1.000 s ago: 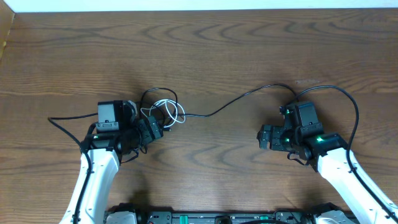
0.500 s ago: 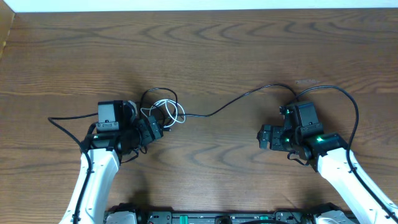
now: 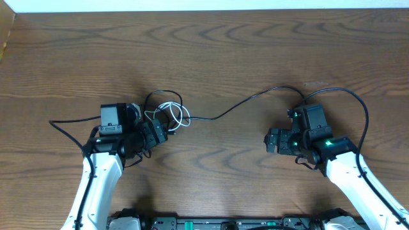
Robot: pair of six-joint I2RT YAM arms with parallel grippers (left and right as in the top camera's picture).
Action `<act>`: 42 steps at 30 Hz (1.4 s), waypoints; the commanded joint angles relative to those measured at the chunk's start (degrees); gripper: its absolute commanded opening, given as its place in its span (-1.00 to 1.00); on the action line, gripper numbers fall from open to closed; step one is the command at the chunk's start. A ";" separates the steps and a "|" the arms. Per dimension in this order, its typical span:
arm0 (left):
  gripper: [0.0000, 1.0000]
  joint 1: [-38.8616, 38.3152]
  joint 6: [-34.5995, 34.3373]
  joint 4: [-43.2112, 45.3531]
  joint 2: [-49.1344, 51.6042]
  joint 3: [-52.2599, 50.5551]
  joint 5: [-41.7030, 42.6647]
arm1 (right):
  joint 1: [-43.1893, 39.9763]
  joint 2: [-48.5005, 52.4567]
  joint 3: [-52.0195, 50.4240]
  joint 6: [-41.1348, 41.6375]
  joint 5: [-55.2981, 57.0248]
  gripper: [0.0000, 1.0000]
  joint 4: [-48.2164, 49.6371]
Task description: Untangle cables
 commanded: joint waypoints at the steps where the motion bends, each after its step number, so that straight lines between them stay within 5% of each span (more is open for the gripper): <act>1: 0.93 -0.17 0.81 -0.22 0.33 -0.15 -0.81 | -0.15 0.22 0.70 0.26 0.07 0.98 0.00; 42: 0.93 -0.17 0.79 -1.05 0.33 -0.15 -2.75 | -0.15 0.22 0.70 0.28 0.07 0.98 0.00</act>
